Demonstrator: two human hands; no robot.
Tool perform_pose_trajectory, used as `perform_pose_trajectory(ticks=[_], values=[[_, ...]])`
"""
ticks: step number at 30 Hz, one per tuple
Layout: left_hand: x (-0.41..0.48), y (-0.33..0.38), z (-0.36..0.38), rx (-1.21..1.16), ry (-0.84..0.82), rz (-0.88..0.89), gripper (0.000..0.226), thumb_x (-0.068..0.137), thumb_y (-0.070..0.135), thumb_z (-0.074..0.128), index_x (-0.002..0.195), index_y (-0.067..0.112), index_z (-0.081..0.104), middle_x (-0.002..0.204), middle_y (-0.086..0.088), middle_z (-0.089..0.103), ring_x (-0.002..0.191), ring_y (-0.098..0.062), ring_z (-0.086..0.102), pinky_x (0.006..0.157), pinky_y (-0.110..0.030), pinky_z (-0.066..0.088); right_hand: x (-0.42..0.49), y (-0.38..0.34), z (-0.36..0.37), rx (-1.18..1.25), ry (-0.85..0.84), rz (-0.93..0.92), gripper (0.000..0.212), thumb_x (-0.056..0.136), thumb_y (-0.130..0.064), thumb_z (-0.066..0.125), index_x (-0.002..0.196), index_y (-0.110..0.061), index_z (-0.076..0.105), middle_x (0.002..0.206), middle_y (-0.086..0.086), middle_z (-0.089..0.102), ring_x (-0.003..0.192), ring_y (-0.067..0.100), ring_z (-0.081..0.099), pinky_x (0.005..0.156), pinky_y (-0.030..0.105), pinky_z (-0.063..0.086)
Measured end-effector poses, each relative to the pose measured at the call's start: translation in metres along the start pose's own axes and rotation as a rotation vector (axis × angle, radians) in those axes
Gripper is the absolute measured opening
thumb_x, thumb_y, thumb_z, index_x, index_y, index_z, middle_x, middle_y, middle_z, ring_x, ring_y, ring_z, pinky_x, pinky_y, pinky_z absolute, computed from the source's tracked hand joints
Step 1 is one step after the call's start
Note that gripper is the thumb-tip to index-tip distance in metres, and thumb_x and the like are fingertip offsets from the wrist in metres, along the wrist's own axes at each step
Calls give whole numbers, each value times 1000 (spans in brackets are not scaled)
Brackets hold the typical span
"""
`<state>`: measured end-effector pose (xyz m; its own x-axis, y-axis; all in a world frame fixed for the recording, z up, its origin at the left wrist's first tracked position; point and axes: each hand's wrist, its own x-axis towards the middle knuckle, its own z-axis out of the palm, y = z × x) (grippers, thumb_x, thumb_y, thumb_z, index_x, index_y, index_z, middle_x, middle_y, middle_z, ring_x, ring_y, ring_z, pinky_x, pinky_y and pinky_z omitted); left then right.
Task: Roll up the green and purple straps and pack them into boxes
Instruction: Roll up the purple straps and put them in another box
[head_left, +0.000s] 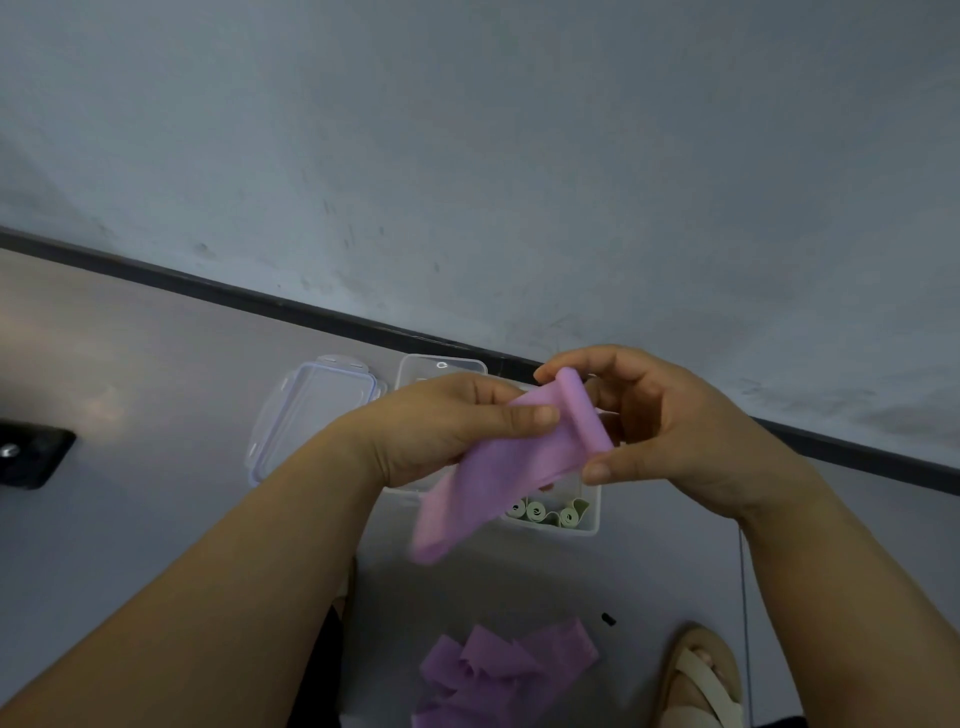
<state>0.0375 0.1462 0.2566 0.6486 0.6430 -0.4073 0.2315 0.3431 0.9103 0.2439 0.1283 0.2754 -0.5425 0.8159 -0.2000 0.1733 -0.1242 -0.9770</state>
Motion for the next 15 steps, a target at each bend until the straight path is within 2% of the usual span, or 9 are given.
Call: perform_pose_trajectory(ticks=[2, 4, 7, 10, 15], values=[[1, -2, -1, 0, 26, -4, 40, 49, 58, 78, 72, 26, 76, 72, 6, 70, 69, -8, 62, 69, -22, 47, 0, 0, 0, -17, 3, 9, 59, 52, -25, 79, 107, -37, 62, 109, 6, 61, 97, 36, 55, 78, 44, 53], [2, -3, -2, -2, 21, -36, 34, 54, 45, 79, 77, 20, 77, 78, 1, 72, 77, -12, 64, 76, -27, 49, 0, 0, 2, -75, -14, 35, 61, 51, -31, 80, 106, -46, 60, 105, 9, 60, 92, 36, 54, 77, 43, 53], [3, -2, 0, -2, 16, -60, 25, 58, 31, 83, 78, 18, 76, 81, 0, 73, 80, -14, 65, 79, -29, 52, 1, 1, 4, -191, -40, 66, 62, 50, -38, 80, 104, -56, 56, 93, -3, 61, 88, 28, 59, 77, 43, 55], [2, -1, 1, -17, 1, -55, 16, 63, 25, 79, 78, 20, 75, 82, -1, 73, 80, -15, 65, 77, -28, 53, 2, 1, 4, -236, -23, 73, 65, 47, -42, 79, 106, -54, 55, 91, -4, 61, 85, 27, 59, 75, 43, 55], [4, 0, 3, -5, -42, -48, 19, 63, 18, 79, 81, 23, 74, 88, 0, 70, 87, -17, 63, 90, -37, 50, 1, 1, 4, -235, -3, 66, 65, 46, -44, 79, 107, -49, 56, 94, -1, 61, 85, 29, 58, 73, 41, 54]])
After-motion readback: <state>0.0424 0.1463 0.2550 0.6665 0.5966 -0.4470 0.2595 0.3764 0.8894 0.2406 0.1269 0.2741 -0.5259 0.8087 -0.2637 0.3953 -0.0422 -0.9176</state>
